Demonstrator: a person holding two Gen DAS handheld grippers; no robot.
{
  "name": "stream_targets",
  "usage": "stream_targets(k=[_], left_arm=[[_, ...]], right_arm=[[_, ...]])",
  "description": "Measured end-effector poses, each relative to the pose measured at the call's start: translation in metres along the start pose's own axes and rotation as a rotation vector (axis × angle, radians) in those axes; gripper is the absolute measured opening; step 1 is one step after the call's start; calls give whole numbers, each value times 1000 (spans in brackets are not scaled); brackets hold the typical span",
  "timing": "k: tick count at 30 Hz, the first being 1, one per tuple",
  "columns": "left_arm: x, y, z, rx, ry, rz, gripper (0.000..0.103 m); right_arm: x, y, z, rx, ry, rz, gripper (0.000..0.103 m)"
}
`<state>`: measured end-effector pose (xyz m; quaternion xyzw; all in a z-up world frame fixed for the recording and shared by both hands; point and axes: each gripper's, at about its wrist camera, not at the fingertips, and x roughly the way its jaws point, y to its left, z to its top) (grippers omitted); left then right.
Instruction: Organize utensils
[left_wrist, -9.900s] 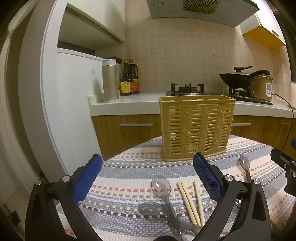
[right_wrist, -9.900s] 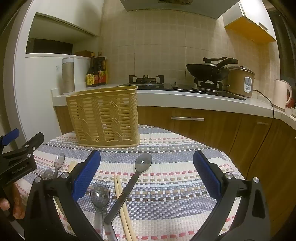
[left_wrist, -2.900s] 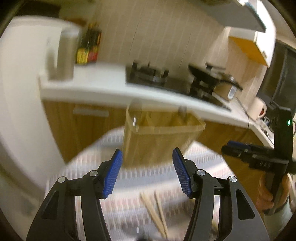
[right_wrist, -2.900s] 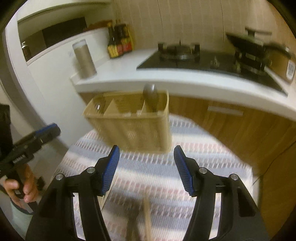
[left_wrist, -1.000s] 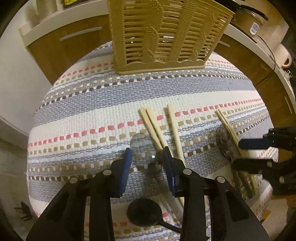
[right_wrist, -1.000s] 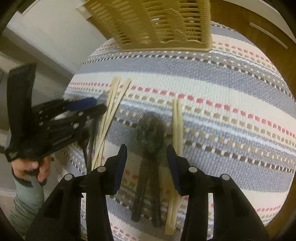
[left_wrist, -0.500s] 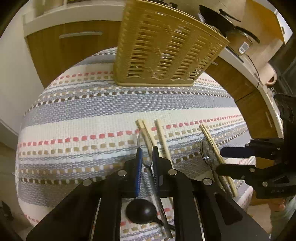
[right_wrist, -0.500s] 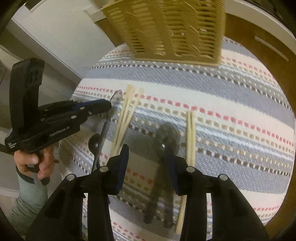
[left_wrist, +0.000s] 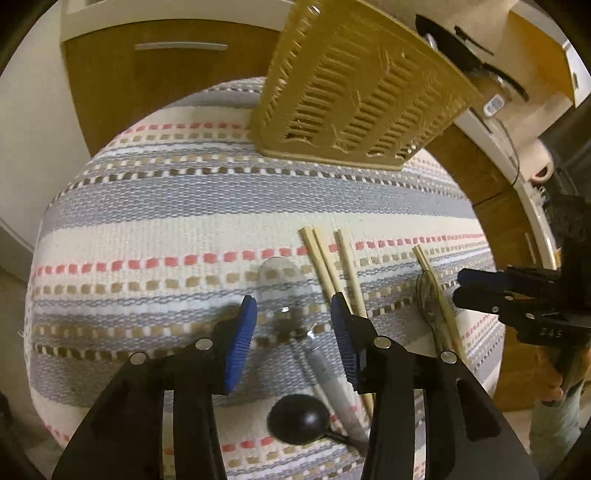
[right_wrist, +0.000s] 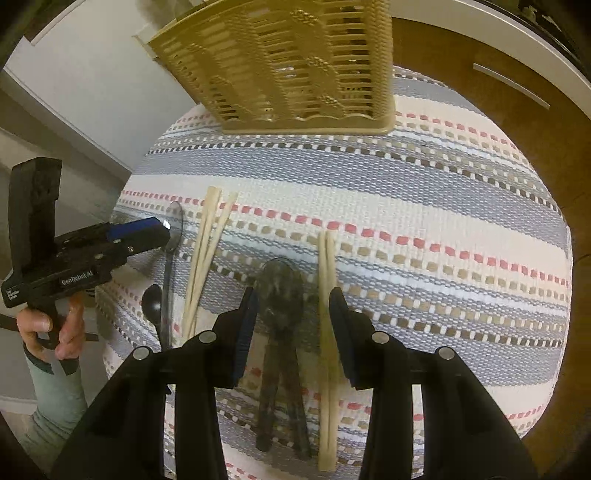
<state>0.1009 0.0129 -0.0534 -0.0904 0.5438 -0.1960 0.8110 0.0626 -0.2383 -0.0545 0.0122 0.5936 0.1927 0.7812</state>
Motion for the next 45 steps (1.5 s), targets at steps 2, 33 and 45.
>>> stream_targets(k=[2,33,45], left_arm=[[11,-12,4,12,15,46,41],[40,-51,9,115,-12,246,46],[6,-36,3,49,-150,101,0]], right_arm=[[-2,0,0,1,1,-3,37],[45,25,17,-159,106,-220,11],[6,21,-2,-160,-54,-148,10]])
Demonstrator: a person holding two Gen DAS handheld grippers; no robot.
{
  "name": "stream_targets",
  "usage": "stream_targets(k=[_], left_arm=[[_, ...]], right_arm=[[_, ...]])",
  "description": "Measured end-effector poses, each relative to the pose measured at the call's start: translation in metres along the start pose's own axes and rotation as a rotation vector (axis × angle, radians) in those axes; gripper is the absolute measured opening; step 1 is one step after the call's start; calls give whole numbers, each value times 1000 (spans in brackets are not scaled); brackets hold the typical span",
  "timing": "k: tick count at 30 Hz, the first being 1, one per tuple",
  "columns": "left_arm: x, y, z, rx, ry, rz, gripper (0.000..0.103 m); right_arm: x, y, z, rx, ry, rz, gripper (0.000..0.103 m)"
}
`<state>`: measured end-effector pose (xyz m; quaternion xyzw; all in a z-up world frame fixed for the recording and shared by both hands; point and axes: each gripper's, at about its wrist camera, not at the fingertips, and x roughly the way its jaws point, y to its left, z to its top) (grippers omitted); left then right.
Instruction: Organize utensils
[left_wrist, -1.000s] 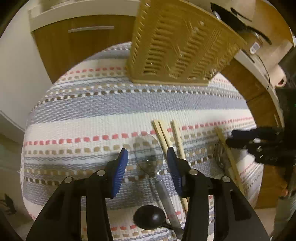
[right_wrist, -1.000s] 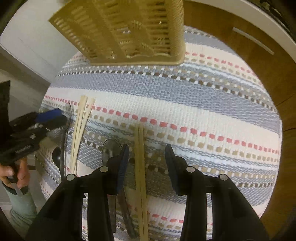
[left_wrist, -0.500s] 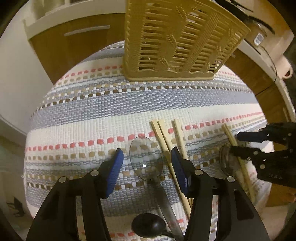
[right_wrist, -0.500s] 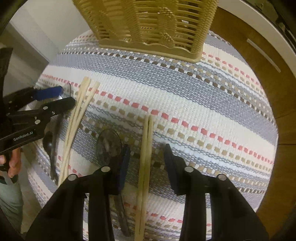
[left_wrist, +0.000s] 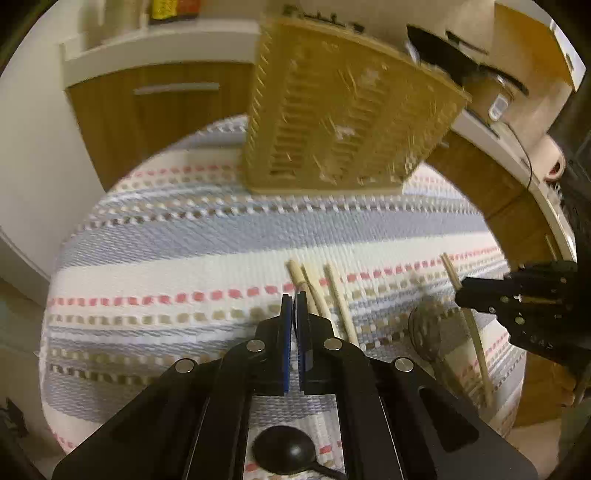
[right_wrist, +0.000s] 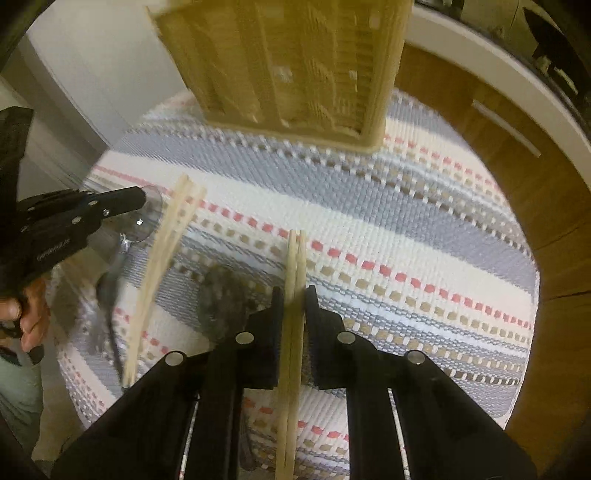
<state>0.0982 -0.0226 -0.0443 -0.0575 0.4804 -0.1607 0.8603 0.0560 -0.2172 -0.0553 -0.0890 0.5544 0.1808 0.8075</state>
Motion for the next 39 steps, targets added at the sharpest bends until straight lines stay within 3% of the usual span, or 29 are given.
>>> stream_targets(k=[8,10,12,14,19,23,26,28,30,35,39], left_arm=[[-1,25,3,-3,30,-48,2],[-1,32,5,3,33,-18,10],[-1,39,7,-7,37,9,39],[-3,42,6,-19,38,-2,50],[9,26,5,16,86,12,52],[19,7,1,73,119,110,52],[20,-4,-4,126,111,197,37],[17,-3,-6,119,102,183,36],[9,0,-7,103,64,155,35],[-43,-10,-3,132,-141,97,33],[-95,-20,11,153,-326,81,33]], right_arm=[[-33,3,-6,-2,-77,25,10],[-31,2,-3,0,-71,27,10],[-33,0,-4,5,-69,32,10],[-29,-2,-4,7,-68,34,10],[-25,-1,-3,8,-64,40,10],[-26,1,-3,-2,-64,37,10],[-26,0,-3,-4,-67,33,10],[-29,-1,-2,-5,-77,32,10],[-35,-1,-2,-6,-99,32,10],[-67,-1,-1,-22,-210,54,10],[-111,0,6,-38,-373,77,10]])
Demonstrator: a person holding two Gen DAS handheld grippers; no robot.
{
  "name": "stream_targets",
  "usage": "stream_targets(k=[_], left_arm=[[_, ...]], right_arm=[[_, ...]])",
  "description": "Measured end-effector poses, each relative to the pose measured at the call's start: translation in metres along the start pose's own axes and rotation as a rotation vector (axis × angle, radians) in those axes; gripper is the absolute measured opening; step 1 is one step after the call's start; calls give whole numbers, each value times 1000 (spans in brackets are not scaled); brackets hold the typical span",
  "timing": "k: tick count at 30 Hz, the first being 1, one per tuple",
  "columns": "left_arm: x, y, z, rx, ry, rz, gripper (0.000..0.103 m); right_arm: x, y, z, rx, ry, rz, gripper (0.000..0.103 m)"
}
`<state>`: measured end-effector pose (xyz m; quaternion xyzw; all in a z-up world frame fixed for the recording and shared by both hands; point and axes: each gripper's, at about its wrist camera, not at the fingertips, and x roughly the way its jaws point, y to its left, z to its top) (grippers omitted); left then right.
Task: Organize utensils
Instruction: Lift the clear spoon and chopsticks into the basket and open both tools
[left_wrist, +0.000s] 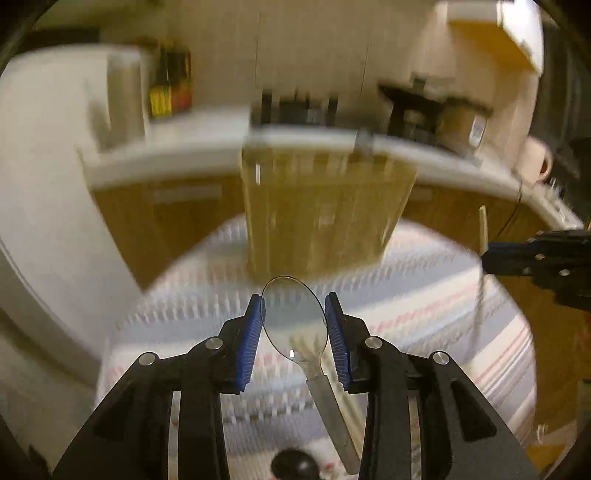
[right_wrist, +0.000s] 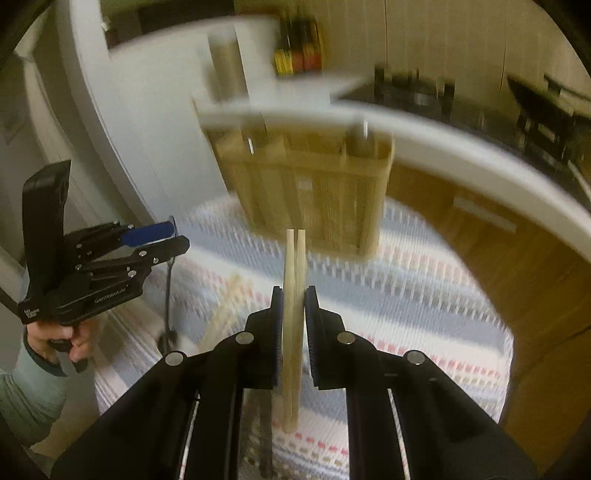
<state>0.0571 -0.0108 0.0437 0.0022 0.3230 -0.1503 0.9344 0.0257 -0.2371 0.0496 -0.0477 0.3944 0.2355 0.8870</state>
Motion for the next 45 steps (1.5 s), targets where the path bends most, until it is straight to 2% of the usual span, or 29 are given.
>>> stream_targets(k=[5,8,15,21,29,37,38,39,41,45], left_arm=[[-38,1,52,-1,-204,21,32],[-42,8,85,-7,-298,43,32],[-26,4,139,-31,-426,53,32],[11,-6,156,4,-488,84,33],[66,-15,137,59,-454,104,33],[82,-9,118,54,-394,53,34],[81,-8,117,49,-386,36,36],[80,-7,116,45,-377,22,43],[75,-5,113,32,-368,4,47],[63,0,109,9,-334,-42,53]], right_arm=[[-32,1,36,3,-178,6,10],[-41,-3,65,28,-267,0,10],[-54,-28,118,89,-395,-10,10],[-41,-42,141,76,-440,-126,10],[17,-53,129,66,-339,-167,10],[42,-52,113,70,-257,-148,10],[43,-51,112,71,-248,-143,10],[43,-51,110,73,-236,-134,11],[42,-52,108,84,-216,-109,11],[39,-53,101,105,-182,-71,30]])
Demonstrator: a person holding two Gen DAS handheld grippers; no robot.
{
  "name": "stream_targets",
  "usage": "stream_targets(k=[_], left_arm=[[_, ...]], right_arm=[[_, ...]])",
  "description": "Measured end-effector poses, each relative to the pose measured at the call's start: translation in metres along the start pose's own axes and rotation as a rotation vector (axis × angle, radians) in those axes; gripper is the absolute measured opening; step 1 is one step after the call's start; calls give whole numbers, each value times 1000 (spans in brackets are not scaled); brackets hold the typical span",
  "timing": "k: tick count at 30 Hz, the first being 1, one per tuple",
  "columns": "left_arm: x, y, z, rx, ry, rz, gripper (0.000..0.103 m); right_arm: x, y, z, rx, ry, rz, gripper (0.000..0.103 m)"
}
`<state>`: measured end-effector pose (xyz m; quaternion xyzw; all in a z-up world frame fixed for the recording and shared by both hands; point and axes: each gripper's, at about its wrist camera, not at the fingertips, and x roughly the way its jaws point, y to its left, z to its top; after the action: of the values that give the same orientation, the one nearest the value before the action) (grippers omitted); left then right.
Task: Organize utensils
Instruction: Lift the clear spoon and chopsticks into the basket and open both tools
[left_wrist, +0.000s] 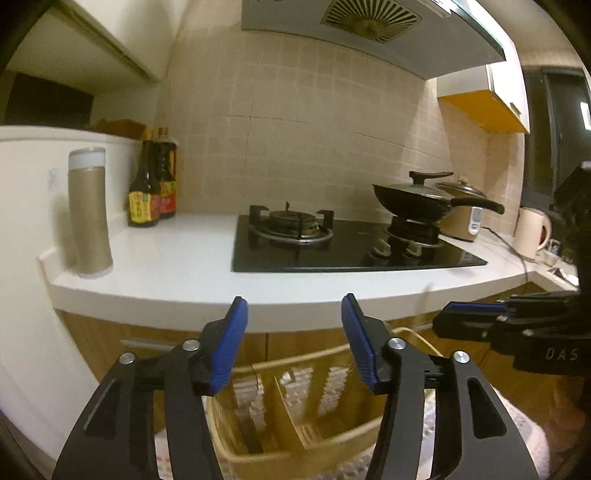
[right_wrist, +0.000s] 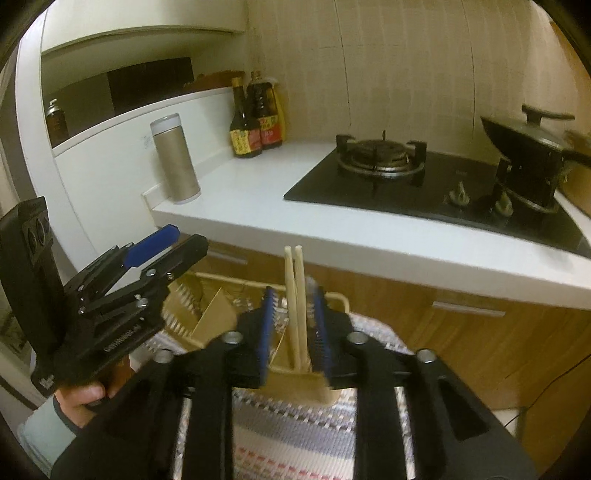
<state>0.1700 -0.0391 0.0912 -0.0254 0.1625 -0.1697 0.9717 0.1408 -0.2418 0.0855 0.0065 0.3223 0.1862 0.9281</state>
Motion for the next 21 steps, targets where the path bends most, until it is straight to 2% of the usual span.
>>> stream_targets(k=[1,3,7,12,21], left_arm=[[-4,1,-1,-8,6,-8,53],[-15,5,-3,-26,22,-33,57],[-35,11,-10,-62,67,-69,58],[-54,23,-25,-115,175,-99,58],[-61,42,-76,-153,418,-63,58]], right_arm=[[-3,0,-3,1,4,6,37],[-10,2,-11,-3,10,12,41],[-20,6,-26,-2,47,14,41],[-33,15,-46,-8,117,50,41],[-30,42,-88,-45,290,57,41]])
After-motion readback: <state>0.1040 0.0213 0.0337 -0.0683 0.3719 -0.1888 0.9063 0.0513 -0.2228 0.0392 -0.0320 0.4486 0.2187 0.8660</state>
